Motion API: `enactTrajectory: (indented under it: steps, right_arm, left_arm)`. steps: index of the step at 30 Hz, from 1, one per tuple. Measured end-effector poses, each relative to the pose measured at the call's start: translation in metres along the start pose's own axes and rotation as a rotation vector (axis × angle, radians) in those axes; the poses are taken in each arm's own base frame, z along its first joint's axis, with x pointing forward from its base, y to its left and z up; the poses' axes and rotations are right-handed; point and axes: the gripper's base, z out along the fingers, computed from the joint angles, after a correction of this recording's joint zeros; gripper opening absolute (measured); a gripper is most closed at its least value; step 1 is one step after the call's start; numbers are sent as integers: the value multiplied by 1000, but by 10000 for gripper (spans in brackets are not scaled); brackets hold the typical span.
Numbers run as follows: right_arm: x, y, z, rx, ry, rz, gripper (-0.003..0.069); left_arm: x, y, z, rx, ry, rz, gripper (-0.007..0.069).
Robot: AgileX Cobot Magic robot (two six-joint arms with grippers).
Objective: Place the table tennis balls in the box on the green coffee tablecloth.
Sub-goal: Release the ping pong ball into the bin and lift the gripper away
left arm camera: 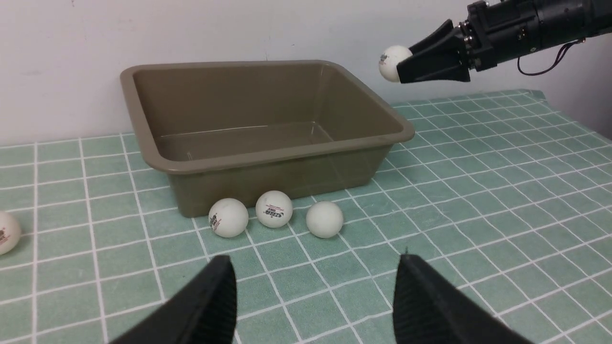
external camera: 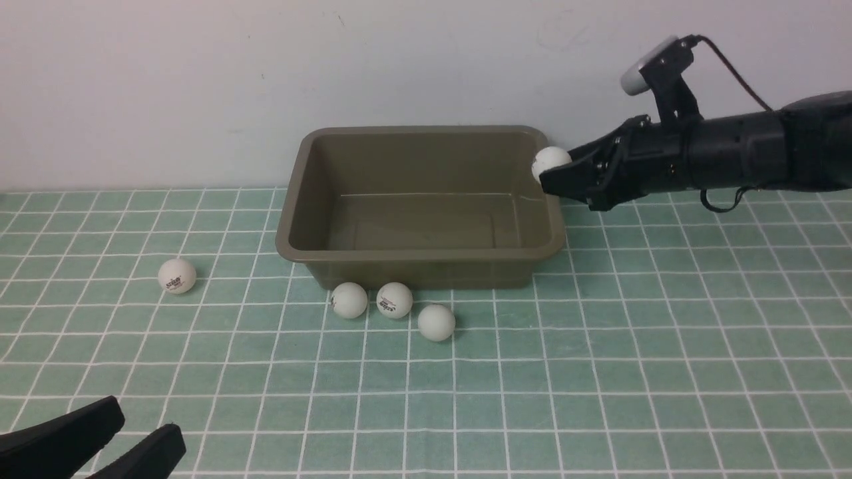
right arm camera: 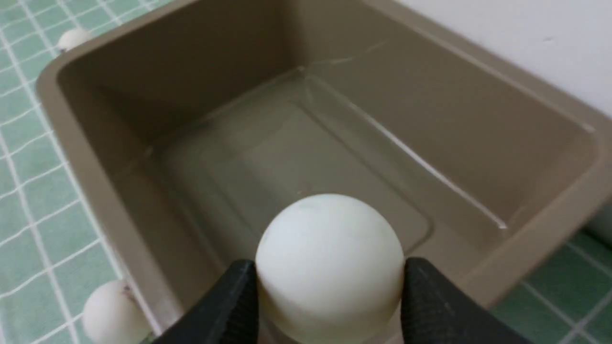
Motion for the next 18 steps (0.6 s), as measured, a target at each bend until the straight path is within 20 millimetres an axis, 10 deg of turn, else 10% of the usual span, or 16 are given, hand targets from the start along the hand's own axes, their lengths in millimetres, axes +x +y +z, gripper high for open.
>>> enactTrajectory:
  steps: [12, 18]
  right_arm:
    - [-6, 28, 32, 83, 106, -135, 353]
    - [-7, 26, 32, 106, 92, -83, 513]
  left_arm:
    - [0, 0, 0, 0, 0, 2, 405]
    - [0, 0, 0, -3, -2, 6, 405]
